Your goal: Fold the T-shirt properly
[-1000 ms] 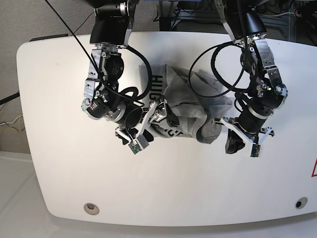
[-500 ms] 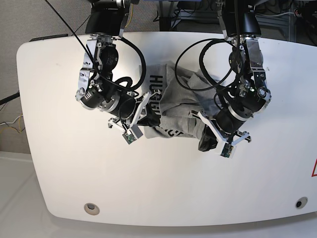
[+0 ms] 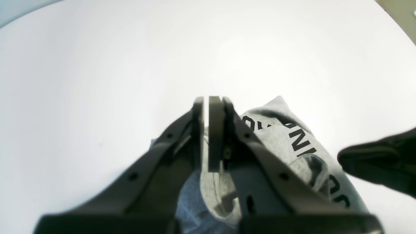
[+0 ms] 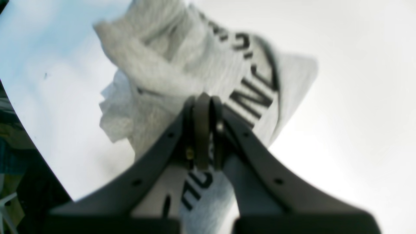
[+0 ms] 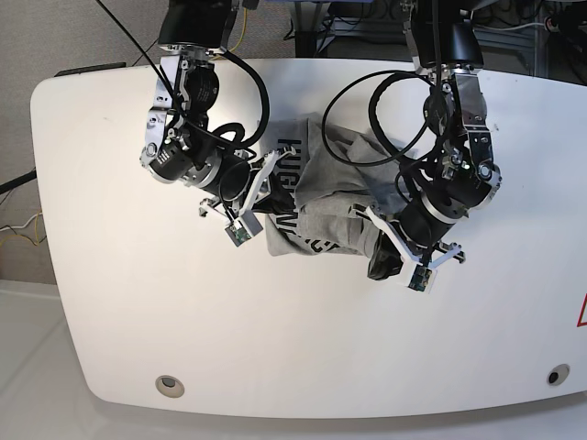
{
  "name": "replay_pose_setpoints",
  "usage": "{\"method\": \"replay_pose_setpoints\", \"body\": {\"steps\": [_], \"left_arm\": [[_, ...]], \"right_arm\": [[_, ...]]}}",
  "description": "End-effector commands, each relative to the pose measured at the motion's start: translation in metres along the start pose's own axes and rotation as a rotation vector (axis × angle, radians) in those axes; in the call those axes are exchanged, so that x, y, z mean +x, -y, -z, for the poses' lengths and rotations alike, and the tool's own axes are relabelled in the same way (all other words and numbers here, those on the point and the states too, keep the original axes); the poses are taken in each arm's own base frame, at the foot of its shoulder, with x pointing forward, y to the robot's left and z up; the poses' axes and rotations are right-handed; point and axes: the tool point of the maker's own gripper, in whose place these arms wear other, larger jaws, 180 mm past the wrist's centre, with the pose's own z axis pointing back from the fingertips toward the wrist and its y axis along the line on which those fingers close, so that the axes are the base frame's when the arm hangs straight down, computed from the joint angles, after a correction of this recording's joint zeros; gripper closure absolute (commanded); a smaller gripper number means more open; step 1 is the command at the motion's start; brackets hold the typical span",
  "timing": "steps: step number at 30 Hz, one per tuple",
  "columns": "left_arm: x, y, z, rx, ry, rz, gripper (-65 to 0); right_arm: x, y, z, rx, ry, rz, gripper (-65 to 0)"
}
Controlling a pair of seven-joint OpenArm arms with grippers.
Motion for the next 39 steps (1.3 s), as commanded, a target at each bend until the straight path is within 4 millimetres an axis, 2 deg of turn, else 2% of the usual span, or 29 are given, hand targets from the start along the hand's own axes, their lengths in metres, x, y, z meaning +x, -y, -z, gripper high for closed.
{"method": "replay_pose_setpoints", "body": {"steps": [1, 7, 26, 28, 39], "left_arm": [[0.019, 0.001, -0.002, -0.004, 0.062, 0.009, -1.4], [0.016, 0.0, -0.003, -0.003, 0.056, 0.007, -1.4], [0.001, 0.004, -0.005, -0.011, 0.027, -0.008, -1.4], [0.001, 0.004, -0.005, -0.011, 0.027, -0.008, -1.4], [0.005, -0.007, -0.007, 0.007, 0.026, 0.027, -1.4]], "right_arm": [[0.017, -0.006, -0.002, 0.016, 0.061, -0.018, 0.0], [0.017, -0.017, 0.003, 0.043, 0.063, -0.039, 0.0], [0.007, -0.02, 0.005, 0.052, 0.046, -0.022, 0.0], [0.006, -0.02, 0.005, 0.05, 0.044, -0.023, 0.0], [-0.024, 0.001, 0.014, -0.018, -0.061, -0.031, 0.0]]}}
